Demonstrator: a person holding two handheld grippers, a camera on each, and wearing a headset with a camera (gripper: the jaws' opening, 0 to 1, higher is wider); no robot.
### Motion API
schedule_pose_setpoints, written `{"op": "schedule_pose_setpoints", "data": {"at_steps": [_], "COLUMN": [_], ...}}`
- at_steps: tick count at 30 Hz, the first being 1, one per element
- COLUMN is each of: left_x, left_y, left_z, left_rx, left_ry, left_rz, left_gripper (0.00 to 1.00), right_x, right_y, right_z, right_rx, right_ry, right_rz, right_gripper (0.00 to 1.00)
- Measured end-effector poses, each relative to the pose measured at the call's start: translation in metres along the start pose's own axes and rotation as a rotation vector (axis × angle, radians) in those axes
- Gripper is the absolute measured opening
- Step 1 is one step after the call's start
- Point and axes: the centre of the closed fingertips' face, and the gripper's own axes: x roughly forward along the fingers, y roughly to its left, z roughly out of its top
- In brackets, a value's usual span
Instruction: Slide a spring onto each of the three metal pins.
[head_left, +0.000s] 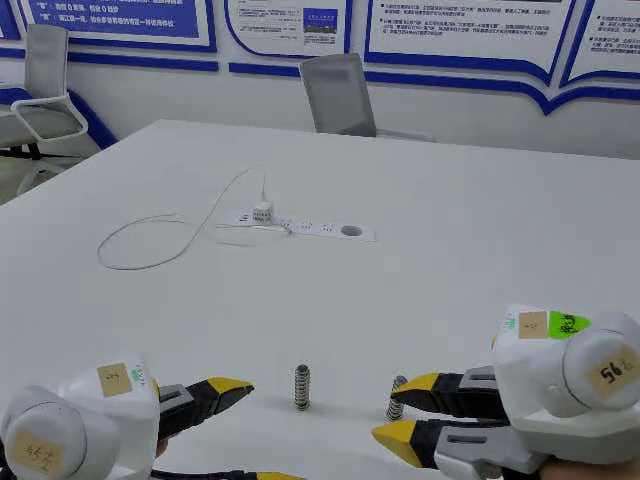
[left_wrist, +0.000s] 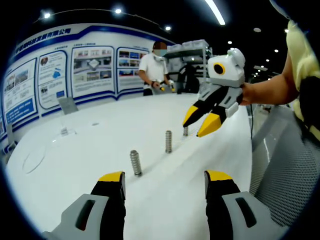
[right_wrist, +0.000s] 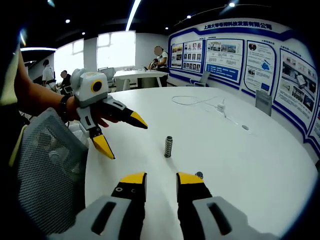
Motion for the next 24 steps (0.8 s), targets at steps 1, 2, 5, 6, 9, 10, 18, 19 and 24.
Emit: {"op": "schedule_pose_setpoints", "data": {"at_steps": [1, 2, 5, 6, 9, 10, 18, 19, 24], "left_x": [0.0, 0.0, 0.0, 0.0, 0.001, 0.001, 0.0, 0.0, 0.0], "left_y": [0.0, 0.0, -0.001, -0.001, -0.001, -0.002, -0.001, -0.001, -0.002], "left_z": [0.0, 0.001, 0.001, 0.001, 0.001, 0.001, 0.002, 0.001, 0.001], "left_rx": [0.0, 0.003, 0.004, 0.004, 0.005, 0.007, 0.009, 0.009, 0.008], "left_ry": [0.0, 0.001, 0.0, -0.001, 0.0, 0.001, 0.002, 0.003, 0.005], "left_rz": [-0.001, -0.001, 0.0, 0.0, -0.001, -0.001, 0.001, 0.002, 0.001], "left_gripper": [0.66, 0.66, 0.66, 0.66, 0.66, 0.66, 0.67, 0.67, 0.67], "right_x": [-0.002, -0.006, -0.015, -0.017, -0.026, -0.029, -0.056, -0.058, -0.073], "right_y": [-0.001, -0.003, -0.006, -0.008, -0.012, -0.015, -0.031, -0.033, -0.045], "right_z": [-0.002, -0.003, -0.006, -0.006, -0.01, -0.012, -0.025, -0.027, -0.035], "right_rx": [0.002, 0.003, 0.01, 0.011, 0.02, 0.025, 0.06, 0.064, 0.076], "right_ry": [0.002, 0.002, -0.004, -0.006, -0.011, -0.011, -0.031, -0.034, -0.048], "right_rz": [-0.004, -0.01, -0.025, -0.03, -0.048, -0.056, -0.116, -0.124, -0.159], "right_gripper": [0.25, 0.25, 0.25, 0.26, 0.26, 0.26, 0.28, 0.29, 0.31]}}
